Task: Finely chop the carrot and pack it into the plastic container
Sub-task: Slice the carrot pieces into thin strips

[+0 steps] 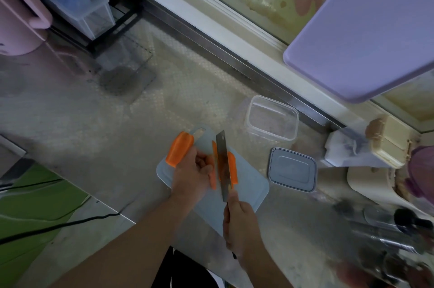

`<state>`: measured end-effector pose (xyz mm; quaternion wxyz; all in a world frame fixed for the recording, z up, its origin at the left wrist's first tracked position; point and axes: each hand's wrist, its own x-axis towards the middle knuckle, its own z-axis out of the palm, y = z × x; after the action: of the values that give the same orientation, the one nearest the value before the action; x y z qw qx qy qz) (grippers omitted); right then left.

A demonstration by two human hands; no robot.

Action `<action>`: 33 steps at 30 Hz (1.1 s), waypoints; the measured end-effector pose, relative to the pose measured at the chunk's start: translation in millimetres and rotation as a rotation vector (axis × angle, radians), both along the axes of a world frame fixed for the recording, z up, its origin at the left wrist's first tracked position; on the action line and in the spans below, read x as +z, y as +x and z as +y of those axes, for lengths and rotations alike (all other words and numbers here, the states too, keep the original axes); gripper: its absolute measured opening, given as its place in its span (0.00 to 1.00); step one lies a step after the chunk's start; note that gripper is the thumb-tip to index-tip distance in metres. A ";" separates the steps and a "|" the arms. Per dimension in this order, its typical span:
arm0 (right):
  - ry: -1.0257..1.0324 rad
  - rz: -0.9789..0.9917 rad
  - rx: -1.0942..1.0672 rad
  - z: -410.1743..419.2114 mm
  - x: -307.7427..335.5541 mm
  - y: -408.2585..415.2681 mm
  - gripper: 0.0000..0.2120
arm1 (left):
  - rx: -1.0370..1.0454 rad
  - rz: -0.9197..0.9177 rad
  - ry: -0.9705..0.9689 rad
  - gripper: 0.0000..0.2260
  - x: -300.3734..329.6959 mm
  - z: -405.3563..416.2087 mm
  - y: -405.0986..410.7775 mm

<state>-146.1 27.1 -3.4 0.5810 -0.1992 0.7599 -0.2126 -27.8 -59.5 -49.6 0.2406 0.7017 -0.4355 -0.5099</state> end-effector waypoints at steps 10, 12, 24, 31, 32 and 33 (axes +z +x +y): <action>0.042 -0.061 -0.005 -6.1 8.9 10.1 0.26 | 0.036 0.002 0.030 0.08 -6.6 1.7 1.9; 0.051 -0.054 -0.006 -6.1 9.3 11.6 0.26 | 0.048 0.018 0.040 0.08 -6.1 1.4 1.8; 0.065 -0.004 -0.004 -0.4 4.6 14.4 0.25 | 0.033 0.017 0.026 0.07 0.8 0.3 2.4; 0.039 0.012 0.014 1.4 6.1 11.8 0.26 | 0.016 0.005 0.024 0.07 -0.5 0.7 3.0; 0.044 0.013 0.020 1.4 6.8 11.4 0.26 | 0.019 0.004 0.031 0.07 -2.1 0.7 2.8; 0.048 0.010 0.020 1.2 7.2 11.2 0.25 | 0.021 -0.001 0.038 0.08 -2.3 0.5 2.5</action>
<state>-134.9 28.3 3.9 0.5839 -0.1940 0.7657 -0.1873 -25.3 -58.9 -52.0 0.2323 0.7109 -0.4186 -0.5152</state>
